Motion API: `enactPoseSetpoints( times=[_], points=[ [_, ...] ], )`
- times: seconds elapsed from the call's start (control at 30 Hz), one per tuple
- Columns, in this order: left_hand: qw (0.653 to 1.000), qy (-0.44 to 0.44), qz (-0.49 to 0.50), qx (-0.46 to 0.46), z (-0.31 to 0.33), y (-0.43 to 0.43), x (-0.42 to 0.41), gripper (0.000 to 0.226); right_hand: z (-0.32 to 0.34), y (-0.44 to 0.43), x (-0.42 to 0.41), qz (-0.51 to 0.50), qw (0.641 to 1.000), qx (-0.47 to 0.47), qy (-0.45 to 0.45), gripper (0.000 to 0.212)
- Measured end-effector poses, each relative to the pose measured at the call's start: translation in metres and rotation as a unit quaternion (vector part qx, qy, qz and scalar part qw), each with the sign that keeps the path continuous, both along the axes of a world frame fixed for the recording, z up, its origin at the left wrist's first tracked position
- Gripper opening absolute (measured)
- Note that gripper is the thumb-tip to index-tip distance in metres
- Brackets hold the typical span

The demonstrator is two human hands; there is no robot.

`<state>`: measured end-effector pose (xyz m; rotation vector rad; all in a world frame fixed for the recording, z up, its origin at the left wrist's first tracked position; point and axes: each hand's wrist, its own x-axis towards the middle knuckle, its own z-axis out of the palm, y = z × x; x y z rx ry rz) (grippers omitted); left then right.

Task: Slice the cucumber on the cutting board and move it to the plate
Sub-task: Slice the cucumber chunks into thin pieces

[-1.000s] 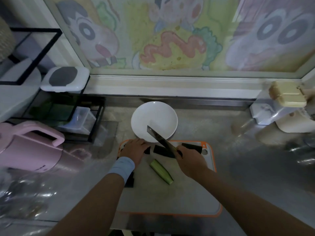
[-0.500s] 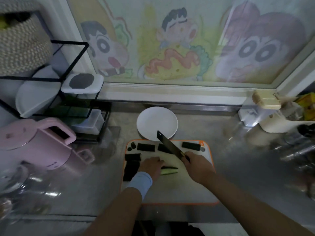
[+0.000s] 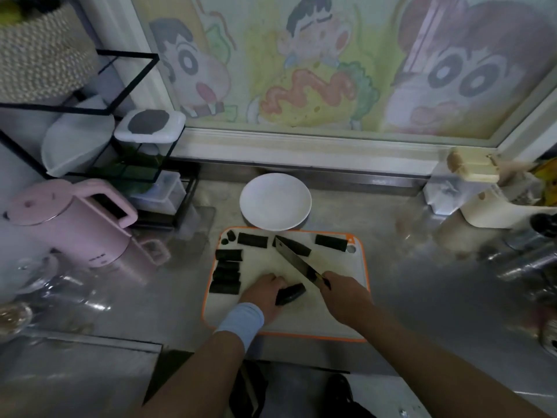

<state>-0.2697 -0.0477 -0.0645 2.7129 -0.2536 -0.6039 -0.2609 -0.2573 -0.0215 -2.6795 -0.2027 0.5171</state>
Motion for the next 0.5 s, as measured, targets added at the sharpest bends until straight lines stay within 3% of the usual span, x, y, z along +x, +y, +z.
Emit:
enactPoseSetpoints(
  times=[0.17,0.37,0.5],
  points=[
    [0.996,0.008,0.077,0.037,0.009,-0.02,0.005,0.041,-0.014,-0.027,0.012,0.075,0.997,0.03,0.009,0.021],
    [0.981,0.005,0.196,0.01,0.005,-0.044,0.001,0.035,-0.03,-0.038,0.031,0.133,0.988,0.074,0.01,0.029],
    [0.978,-0.002,0.208,0.014,0.008,-0.051,-0.002,0.034,-0.034,-0.042,0.038,0.158,0.984,0.081,0.01,0.032]
  ],
)
